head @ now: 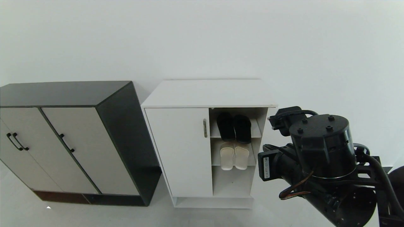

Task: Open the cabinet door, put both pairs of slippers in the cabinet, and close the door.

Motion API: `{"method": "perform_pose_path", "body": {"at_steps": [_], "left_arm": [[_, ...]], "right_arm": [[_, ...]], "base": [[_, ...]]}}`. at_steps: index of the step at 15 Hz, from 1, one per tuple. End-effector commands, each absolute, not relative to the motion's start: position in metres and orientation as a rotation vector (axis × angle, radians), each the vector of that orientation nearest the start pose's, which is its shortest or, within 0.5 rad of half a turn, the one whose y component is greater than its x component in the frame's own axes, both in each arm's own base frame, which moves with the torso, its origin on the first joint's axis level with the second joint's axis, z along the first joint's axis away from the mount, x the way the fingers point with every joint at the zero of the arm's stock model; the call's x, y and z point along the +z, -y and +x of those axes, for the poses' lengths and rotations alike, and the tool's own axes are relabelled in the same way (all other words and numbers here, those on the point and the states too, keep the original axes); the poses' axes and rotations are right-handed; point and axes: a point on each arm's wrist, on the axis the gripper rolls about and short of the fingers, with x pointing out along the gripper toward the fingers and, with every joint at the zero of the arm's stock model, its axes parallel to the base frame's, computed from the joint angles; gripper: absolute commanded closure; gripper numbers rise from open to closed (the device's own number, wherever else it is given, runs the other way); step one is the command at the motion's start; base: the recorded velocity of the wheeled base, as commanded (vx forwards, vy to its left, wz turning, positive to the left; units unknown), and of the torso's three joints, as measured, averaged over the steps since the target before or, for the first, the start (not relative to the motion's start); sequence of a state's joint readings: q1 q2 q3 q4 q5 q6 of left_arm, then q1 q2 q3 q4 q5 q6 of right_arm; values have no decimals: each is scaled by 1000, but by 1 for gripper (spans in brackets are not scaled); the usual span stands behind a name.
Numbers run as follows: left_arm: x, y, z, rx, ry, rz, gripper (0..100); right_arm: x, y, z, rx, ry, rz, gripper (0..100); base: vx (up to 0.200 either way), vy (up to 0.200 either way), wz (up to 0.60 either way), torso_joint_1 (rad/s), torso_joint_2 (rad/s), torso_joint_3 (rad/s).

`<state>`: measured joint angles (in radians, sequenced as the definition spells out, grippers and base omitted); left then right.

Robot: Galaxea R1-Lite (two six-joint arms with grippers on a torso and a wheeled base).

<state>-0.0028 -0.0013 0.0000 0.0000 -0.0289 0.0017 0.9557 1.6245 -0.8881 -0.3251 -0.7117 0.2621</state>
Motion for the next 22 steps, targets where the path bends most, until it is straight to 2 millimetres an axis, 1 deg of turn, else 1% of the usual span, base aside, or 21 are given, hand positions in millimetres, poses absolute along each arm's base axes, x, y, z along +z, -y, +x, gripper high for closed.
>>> {"method": "perform_pose_path", "body": {"at_steps": [1,4,6,13,15,17,18,19,20,21,22], "left_arm": [[75,1,-23,-32,0,2,100],[75,1,-23,-32,0,2,100],[75,1,-23,-32,0,2,100],[75,1,-23,-32,0,2,100],[75,1,-23,-32,0,2,100],[75,1,-23,-32,0,2,100],[75,1,-23,-32,0,2,100],[75,1,-23,-32,0,2,100],[75,1,-23,-32,0,2,100],[75,1,-23,-32,0,2,100],[75,1,-23,-32,0,2,100]], "right_arm": [[199,-225,177,201,-306,-47,100],[196,-224,176,200,-312,-55,100],[196,-225,176,202,-312,-56,100],[196,-221,181,183,-315,-55,100],[194,-218,187,159,-318,-58,100],[190,-208,205,116,-329,-71,100],[189,-203,218,134,-327,-41,100],[187,-194,237,153,-323,-12,100],[185,-188,250,154,-316,-1,100],[185,-178,280,149,-291,27,100],[185,-171,304,124,-280,47,100]], "base": [[0,0,0,246,-579,-325],[0,0,0,238,-549,-310],[0,0,0,107,-205,-124],[0,0,-600,18,-25,-11],[0,0,-600,-5,2,9],[0,0,0,0,0,0],[0,0,0,0,0,0],[0,0,0,0,0,0],[0,0,0,0,0,0],[0,0,0,0,0,0],[0,0,0,0,0,0]]}}
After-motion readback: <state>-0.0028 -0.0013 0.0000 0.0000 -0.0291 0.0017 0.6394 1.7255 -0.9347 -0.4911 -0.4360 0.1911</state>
